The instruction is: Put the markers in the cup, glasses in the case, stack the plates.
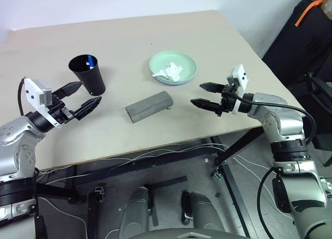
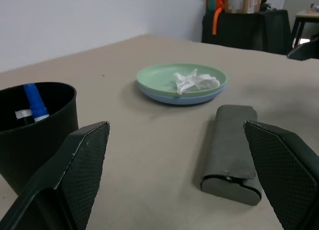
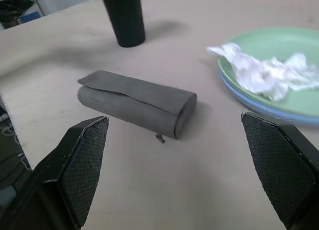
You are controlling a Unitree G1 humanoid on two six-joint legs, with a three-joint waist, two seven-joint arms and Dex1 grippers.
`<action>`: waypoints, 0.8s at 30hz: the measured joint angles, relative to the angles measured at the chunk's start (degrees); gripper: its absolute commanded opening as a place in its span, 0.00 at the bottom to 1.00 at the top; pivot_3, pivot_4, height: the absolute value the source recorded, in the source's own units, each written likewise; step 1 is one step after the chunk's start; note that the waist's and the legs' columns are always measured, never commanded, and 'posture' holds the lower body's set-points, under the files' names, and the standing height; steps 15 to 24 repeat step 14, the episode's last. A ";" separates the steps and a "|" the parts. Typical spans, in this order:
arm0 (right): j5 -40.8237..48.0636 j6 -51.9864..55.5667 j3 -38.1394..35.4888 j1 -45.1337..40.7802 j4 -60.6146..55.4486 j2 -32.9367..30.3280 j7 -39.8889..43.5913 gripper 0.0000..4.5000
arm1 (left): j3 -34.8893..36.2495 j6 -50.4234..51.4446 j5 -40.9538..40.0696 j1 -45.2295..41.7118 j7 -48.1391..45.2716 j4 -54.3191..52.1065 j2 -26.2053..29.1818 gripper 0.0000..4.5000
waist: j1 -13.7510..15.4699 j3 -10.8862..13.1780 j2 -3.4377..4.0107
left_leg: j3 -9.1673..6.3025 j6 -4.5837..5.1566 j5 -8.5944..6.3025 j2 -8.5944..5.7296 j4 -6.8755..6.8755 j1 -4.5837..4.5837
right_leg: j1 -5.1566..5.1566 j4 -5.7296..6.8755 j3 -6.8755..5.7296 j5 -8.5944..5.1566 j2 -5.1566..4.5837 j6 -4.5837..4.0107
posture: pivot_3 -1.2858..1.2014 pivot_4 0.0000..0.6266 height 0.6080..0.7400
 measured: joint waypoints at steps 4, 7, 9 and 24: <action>1.07 1.13 -1.35 0.00 0.11 -0.29 0.54 1.00 | -0.07 -0.65 0.31 2.50 -0.09 -0.51 -1.11 1.00 | -0.09 0.00 0.00 | 0.33 0.00 0.01 0.00 -0.07 0.01 | -0.05 0.00 0.18 -0.01 0.03 0.00 | 0.52 0.24 0.90; 1.01 1.06 -1.28 -0.02 0.17 -0.29 0.69 1.00 | -0.11 -0.88 0.44 3.11 0.00 -0.91 -1.23 1.00 | -0.11 0.00 0.00 | 0.39 0.00 0.01 0.00 -0.06 0.02 | -0.07 0.01 0.22 -0.01 0.08 0.01 | 0.52 0.24 0.90; 0.64 -0.18 -1.35 -0.35 1.18 0.07 0.09 1.00 | -0.10 -1.31 0.64 3.82 0.18 -1.68 -1.25 1.00 | -0.14 0.00 0.00 | 0.42 0.00 0.01 0.00 -0.03 0.03 | -0.06 0.02 0.24 0.00 0.08 0.01 | 0.52 0.24 0.90; -1.20 -6.21 -1.38 -1.50 4.77 1.10 -0.46 1.00 | -0.48 -1.31 1.00 4.68 0.97 -3.95 -2.64 1.00 | 0.02 0.00 0.01 | 0.45 0.01 0.00 0.05 -0.03 0.04 | -0.06 0.02 0.23 0.03 0.03 0.04 | 0.52 0.24 0.90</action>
